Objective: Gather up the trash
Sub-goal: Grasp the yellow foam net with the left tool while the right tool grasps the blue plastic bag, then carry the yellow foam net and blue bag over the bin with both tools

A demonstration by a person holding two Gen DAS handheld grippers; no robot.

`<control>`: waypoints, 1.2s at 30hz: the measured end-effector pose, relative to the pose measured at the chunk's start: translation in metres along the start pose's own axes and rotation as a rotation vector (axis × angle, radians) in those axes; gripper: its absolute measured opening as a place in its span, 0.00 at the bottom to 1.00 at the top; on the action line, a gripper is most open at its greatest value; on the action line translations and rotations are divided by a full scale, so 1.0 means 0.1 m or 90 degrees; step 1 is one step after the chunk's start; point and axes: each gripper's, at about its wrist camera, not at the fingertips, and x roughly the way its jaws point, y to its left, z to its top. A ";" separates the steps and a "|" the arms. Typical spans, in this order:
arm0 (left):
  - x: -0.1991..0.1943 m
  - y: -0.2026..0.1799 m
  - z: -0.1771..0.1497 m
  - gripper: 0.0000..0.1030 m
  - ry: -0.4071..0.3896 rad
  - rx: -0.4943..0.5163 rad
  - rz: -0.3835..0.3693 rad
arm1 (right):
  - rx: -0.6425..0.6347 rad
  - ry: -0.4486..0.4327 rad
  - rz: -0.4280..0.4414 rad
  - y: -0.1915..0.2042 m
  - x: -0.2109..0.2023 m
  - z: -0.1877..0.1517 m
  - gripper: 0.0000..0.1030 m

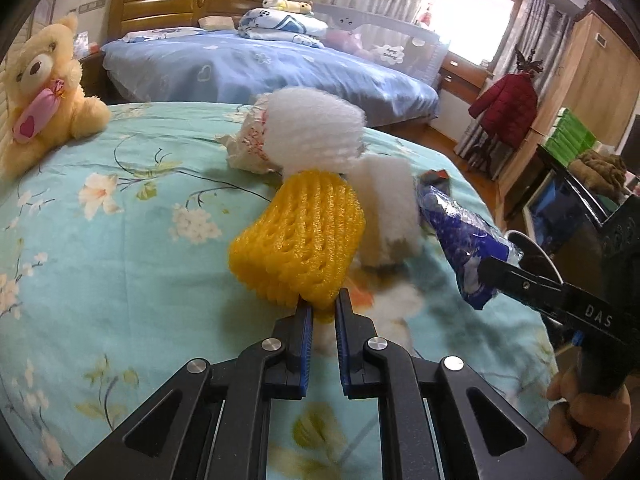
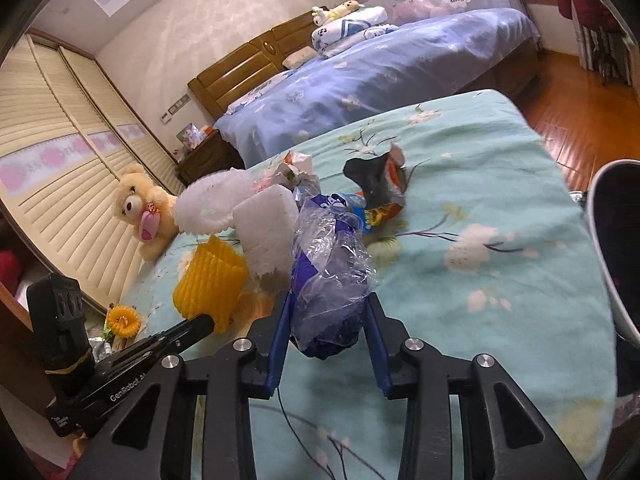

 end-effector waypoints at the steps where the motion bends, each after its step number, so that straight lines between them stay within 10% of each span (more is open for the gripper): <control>1: -0.02 -0.02 -0.03 0.09 -0.001 0.003 -0.003 | 0.002 -0.002 -0.001 -0.01 -0.03 -0.01 0.35; 36: 0.54 -0.97 0.13 0.09 0.058 0.157 -0.139 | 0.103 -0.087 -0.115 -0.96 -1.04 -0.25 0.35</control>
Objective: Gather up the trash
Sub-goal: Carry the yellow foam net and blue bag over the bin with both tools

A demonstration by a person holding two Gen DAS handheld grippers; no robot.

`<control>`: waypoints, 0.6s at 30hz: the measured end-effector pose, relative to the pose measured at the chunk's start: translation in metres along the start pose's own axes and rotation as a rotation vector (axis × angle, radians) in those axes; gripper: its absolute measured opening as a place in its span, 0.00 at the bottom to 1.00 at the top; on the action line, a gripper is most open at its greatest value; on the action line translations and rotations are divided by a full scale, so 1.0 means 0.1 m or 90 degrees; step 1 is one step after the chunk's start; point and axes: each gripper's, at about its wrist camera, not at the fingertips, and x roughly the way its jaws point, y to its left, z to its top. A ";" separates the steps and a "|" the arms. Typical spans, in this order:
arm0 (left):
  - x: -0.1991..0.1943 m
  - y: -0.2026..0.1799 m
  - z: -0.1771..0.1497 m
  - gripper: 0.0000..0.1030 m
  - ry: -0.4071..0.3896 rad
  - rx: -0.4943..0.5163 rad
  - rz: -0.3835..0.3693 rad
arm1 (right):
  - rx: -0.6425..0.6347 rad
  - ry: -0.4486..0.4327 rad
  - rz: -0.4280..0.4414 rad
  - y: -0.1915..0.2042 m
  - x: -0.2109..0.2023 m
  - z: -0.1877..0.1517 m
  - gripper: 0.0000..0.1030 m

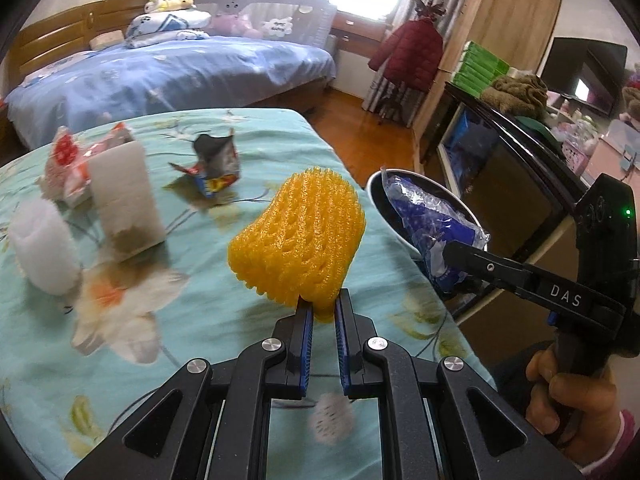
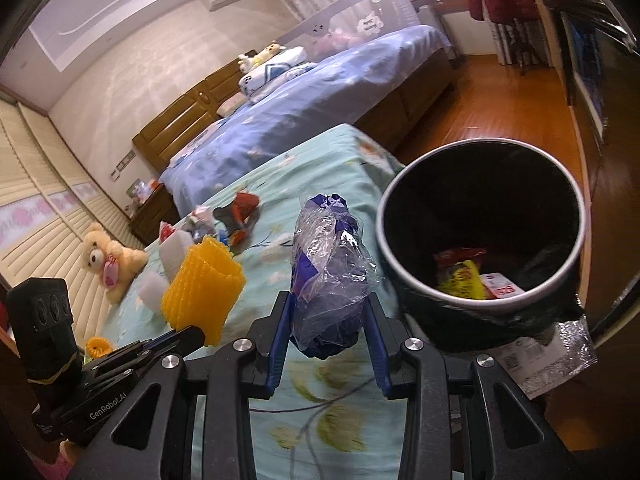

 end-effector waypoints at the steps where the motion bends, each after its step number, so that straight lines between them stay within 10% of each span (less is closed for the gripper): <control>1: 0.03 0.00 0.02 0.09 0.002 0.003 -0.002 | 0.003 -0.002 -0.003 -0.03 -0.01 0.01 0.35; 18: 0.54 -0.45 0.35 0.09 0.023 0.058 -0.029 | 0.044 -0.022 -0.060 -0.52 -0.15 0.16 0.35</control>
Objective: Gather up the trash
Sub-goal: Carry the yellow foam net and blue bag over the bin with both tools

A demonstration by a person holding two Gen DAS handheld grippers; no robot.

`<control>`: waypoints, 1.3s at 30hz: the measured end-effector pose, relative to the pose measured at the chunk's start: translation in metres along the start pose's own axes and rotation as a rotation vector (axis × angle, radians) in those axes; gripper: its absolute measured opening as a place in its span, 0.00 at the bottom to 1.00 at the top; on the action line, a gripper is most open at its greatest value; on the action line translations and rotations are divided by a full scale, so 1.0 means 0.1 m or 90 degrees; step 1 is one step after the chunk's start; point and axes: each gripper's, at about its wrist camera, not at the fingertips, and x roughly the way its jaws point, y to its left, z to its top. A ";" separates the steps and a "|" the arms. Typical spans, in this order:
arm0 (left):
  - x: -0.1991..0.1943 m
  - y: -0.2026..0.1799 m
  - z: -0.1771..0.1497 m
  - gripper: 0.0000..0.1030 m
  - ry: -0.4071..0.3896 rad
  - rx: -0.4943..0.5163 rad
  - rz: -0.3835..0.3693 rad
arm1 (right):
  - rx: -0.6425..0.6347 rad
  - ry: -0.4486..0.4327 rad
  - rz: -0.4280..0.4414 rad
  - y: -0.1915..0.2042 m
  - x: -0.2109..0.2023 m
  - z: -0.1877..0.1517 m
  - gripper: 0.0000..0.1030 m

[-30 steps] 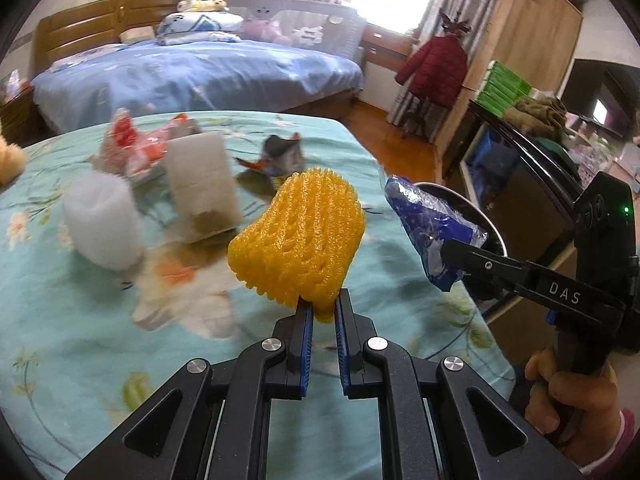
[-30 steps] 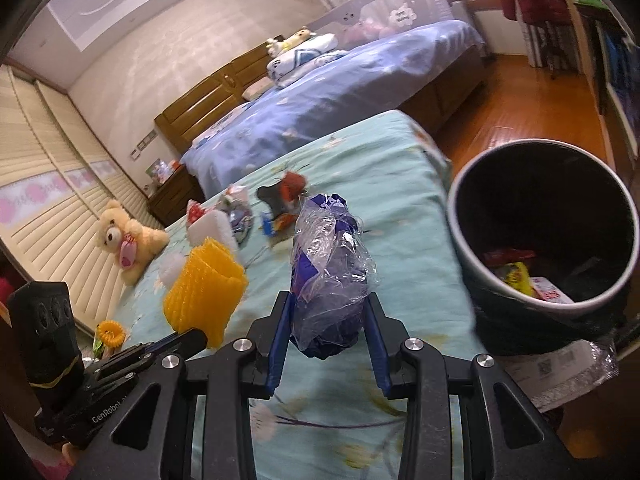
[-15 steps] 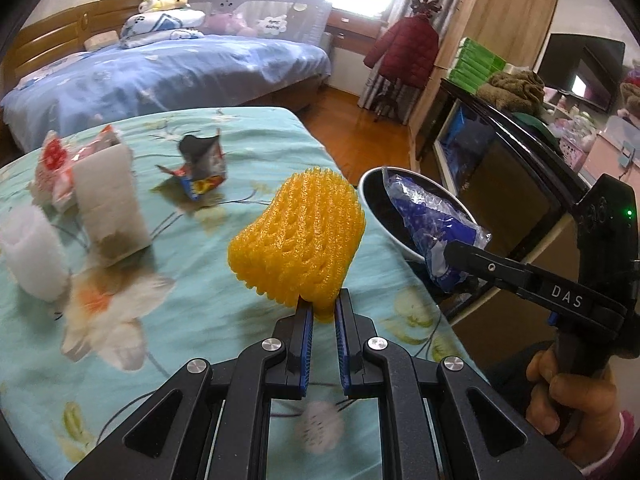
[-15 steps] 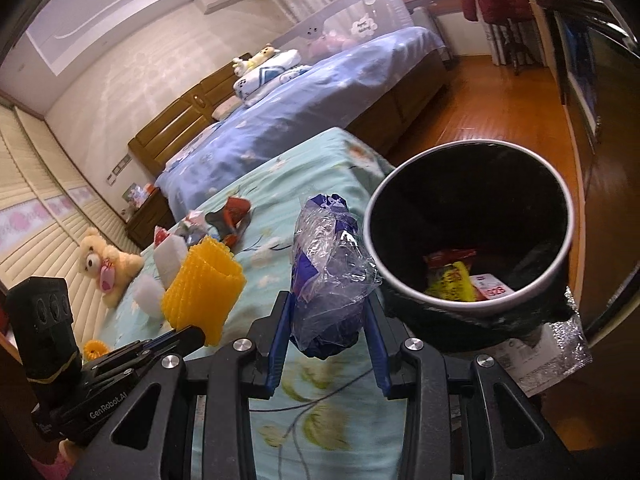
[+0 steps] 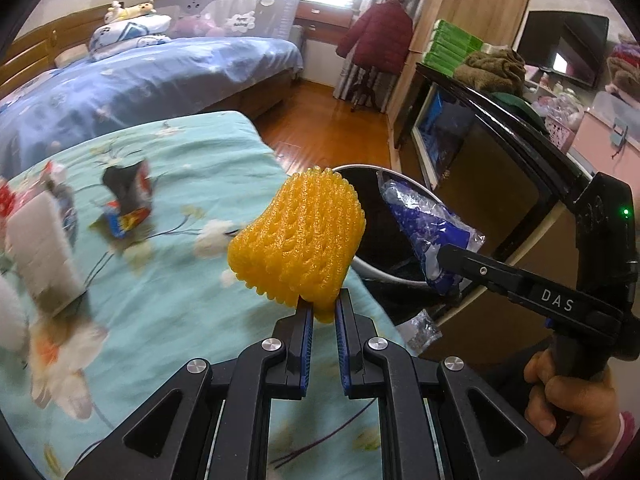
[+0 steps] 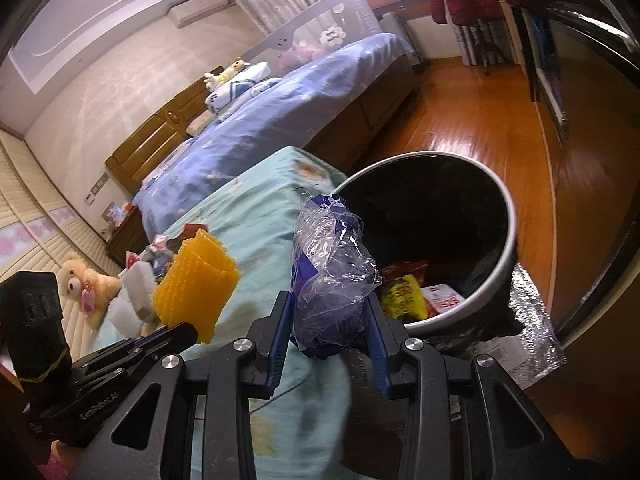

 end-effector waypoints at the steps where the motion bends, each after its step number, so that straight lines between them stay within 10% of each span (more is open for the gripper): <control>1: 0.03 -0.02 0.02 0.09 0.002 0.003 -0.001 | 0.001 0.000 -0.004 -0.02 0.00 0.01 0.35; 39: 0.92 -0.41 0.63 0.11 0.054 0.046 -0.004 | 0.018 0.018 -0.066 -0.48 0.23 0.41 0.36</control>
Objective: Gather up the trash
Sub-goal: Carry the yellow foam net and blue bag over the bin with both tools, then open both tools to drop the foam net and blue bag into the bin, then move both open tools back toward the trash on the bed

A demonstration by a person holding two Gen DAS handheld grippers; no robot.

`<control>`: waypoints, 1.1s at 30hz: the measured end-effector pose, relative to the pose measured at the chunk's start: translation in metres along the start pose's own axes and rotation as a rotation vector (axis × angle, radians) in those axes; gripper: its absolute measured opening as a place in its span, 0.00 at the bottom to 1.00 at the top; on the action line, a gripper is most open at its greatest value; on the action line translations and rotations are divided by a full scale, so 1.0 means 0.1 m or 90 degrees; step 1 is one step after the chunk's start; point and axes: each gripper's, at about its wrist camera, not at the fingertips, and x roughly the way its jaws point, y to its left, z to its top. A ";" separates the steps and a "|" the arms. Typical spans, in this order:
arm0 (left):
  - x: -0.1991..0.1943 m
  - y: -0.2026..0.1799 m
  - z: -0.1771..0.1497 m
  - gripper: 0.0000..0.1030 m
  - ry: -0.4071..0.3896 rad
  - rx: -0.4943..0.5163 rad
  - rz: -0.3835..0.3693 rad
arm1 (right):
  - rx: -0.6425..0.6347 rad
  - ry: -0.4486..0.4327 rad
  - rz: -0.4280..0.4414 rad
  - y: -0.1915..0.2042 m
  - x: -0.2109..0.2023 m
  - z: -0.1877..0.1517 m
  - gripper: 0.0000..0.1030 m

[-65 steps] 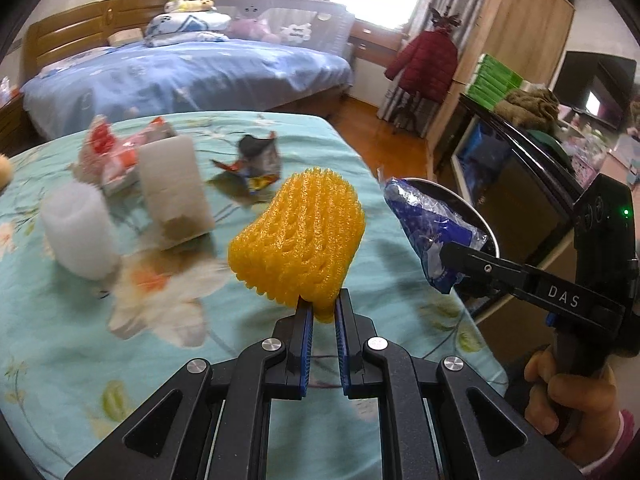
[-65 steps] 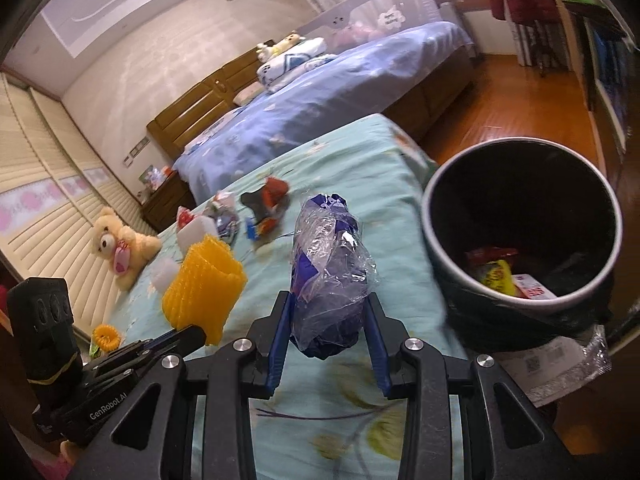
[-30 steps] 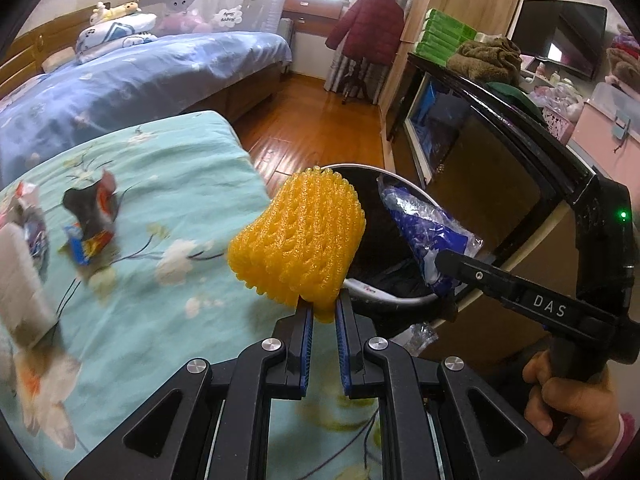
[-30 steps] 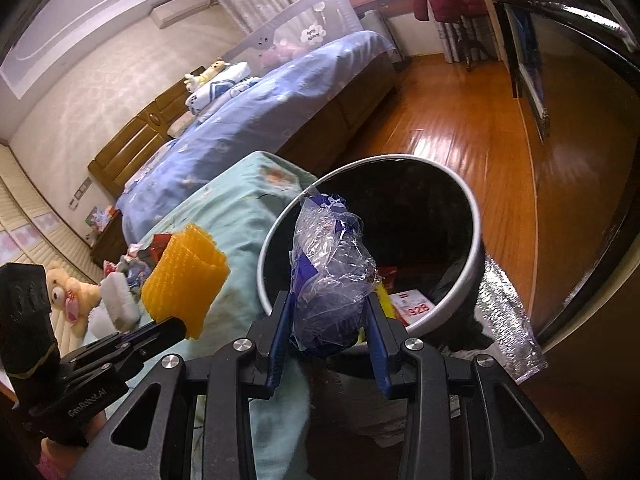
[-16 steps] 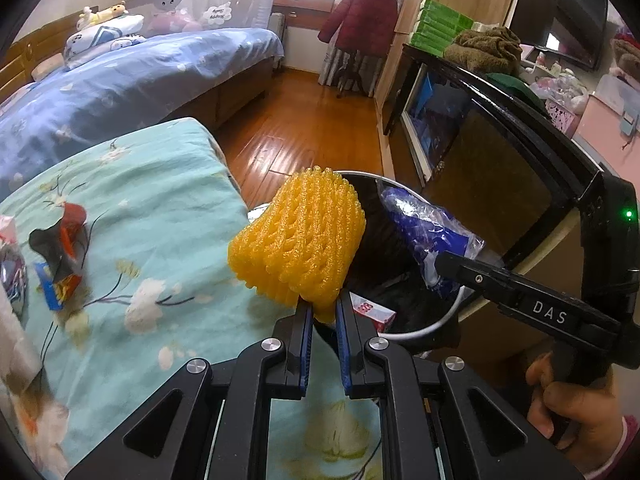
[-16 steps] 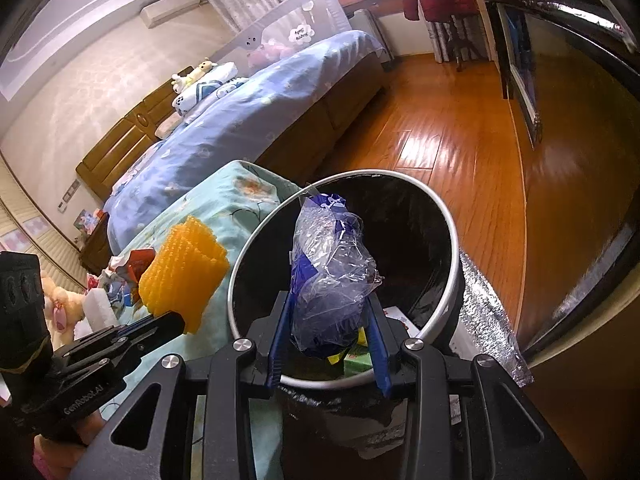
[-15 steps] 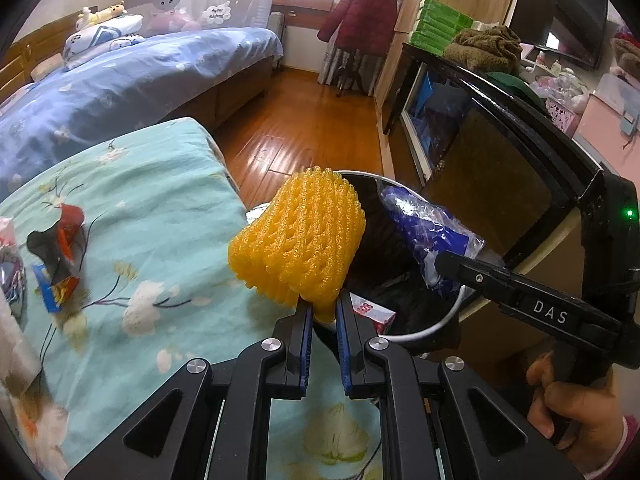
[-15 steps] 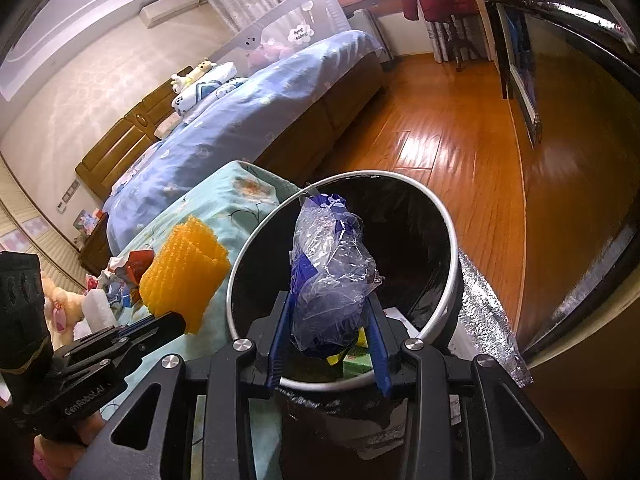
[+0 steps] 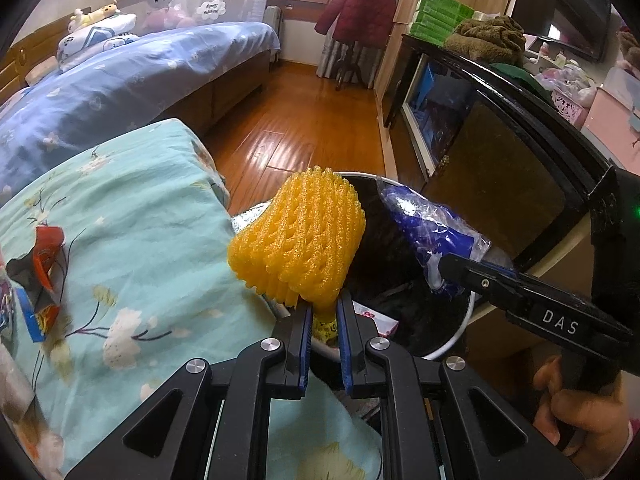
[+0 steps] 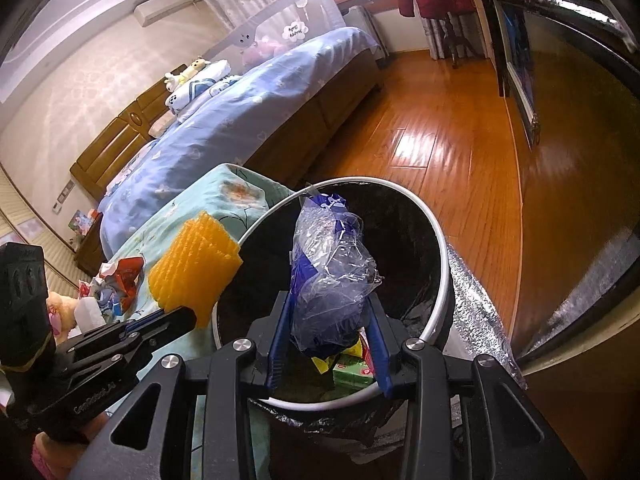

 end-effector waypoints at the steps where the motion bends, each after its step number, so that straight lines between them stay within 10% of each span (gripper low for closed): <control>1: 0.01 -0.01 0.00 0.11 0.001 0.002 -0.001 | 0.000 0.000 -0.001 0.00 0.00 0.00 0.36; 8: 0.06 -0.04 0.03 0.13 0.006 0.008 -0.009 | -0.001 0.001 -0.007 -0.02 0.03 0.06 0.40; 15: -0.01 -0.02 -0.03 0.35 0.000 -0.005 -0.010 | 0.016 -0.004 -0.007 -0.05 0.00 0.06 0.71; 33: -0.81 0.55 -0.76 0.52 -0.062 -0.123 0.023 | -0.015 -0.013 0.056 0.51 -0.14 -0.27 0.79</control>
